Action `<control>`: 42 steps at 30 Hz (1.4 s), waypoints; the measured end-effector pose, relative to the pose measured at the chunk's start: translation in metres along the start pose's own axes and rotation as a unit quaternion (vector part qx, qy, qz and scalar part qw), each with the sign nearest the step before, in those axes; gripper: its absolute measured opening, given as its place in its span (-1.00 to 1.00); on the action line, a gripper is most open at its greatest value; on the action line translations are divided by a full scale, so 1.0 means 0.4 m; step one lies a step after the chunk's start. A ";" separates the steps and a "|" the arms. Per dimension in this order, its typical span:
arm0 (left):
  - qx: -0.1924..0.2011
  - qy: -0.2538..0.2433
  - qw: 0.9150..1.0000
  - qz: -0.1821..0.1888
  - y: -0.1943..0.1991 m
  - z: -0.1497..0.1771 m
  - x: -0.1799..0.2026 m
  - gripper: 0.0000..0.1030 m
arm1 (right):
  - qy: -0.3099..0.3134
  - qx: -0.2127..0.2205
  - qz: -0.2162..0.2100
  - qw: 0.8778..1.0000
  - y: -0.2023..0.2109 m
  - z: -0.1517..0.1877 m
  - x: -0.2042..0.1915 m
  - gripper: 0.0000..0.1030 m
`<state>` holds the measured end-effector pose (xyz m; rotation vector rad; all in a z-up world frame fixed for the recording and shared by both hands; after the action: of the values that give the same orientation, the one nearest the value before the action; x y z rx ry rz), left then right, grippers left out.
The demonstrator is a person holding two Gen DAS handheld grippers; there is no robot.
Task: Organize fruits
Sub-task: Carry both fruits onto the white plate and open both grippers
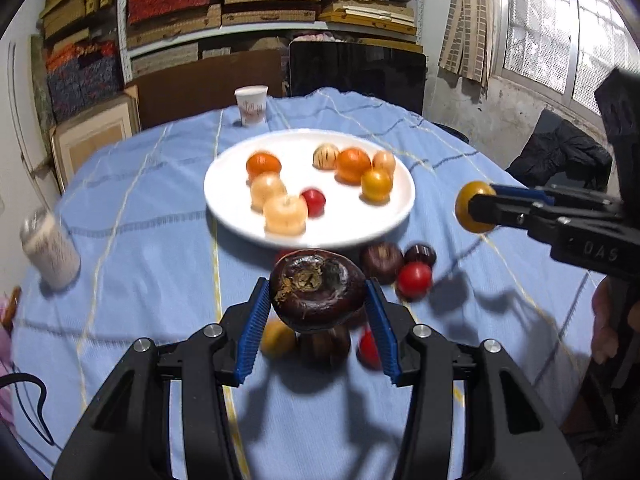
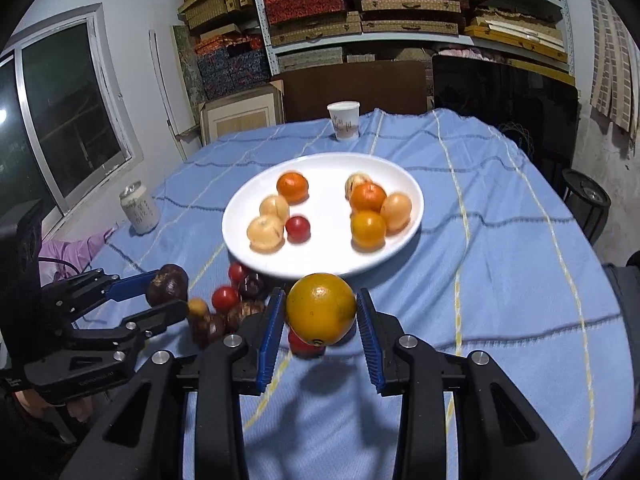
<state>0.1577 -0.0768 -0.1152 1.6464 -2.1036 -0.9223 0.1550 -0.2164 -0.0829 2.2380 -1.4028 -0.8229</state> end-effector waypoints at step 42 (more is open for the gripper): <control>0.004 -0.015 1.000 -0.005 -0.092 -0.154 0.038 0.39 | 0.012 -0.026 0.046 0.999 -0.163 -0.229 0.106 -0.01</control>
<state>0.2179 -0.1140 -0.0955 1.6591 -2.1230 -0.9472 0.2732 -0.2258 -0.0632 2.1202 -1.4450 -0.7905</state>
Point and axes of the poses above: each gripper's, at about its wrist camera, not at the fingertips, and y roughly against the way its jaws point, x to its right, z to its underside, the point moved 10 cm from there along -y, roughly the way its jaws point, and after that the axes turned 11 degrees about -z, right-handed, at the moved point
